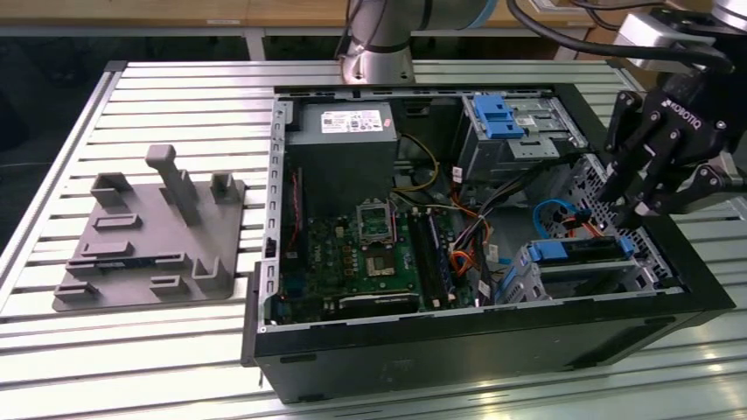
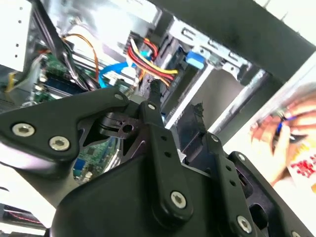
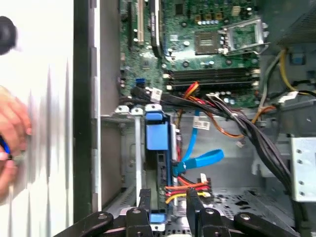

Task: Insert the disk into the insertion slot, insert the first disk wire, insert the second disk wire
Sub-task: 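Insert the second disk wire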

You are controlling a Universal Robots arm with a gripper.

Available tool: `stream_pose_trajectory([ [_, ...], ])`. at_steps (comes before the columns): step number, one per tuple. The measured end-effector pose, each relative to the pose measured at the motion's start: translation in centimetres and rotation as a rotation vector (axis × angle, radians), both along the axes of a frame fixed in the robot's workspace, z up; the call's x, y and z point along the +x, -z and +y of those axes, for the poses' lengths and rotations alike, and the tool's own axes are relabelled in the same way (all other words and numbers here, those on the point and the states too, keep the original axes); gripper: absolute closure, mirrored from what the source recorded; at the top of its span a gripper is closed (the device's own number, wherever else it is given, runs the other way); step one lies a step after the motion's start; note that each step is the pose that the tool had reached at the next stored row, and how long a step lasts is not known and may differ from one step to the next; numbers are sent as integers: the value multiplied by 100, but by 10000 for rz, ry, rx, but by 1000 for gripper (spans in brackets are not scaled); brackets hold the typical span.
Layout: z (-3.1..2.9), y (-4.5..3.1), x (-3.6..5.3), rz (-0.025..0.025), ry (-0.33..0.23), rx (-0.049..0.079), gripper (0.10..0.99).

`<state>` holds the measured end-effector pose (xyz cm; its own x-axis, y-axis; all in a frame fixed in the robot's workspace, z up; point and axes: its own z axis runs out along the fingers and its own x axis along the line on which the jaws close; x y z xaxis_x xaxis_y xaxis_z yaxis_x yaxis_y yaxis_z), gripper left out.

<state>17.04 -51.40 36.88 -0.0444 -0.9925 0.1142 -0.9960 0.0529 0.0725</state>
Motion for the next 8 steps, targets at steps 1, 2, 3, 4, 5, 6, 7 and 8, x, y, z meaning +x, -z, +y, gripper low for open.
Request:
stream_pose_trajectory([
  [1, 15, 0, -22, 0, 1, -89, 671],
  [2, 32, -1, -43, 0, 1, -153, 671],
  [3, 56, 0, -51, 0, 2, -223, 671],
  [4, 79, 0, -51, 0, 0, -274, 671],
  [5, 94, 0, -51, 0, 0, -277, 671],
  [6, 110, 0, -52, 0, 2, -277, 671],
  [7, 123, 0, -52, 0, 2, -278, 671],
  [8, 133, 0, -52, 0, 2, -278, 671],
])
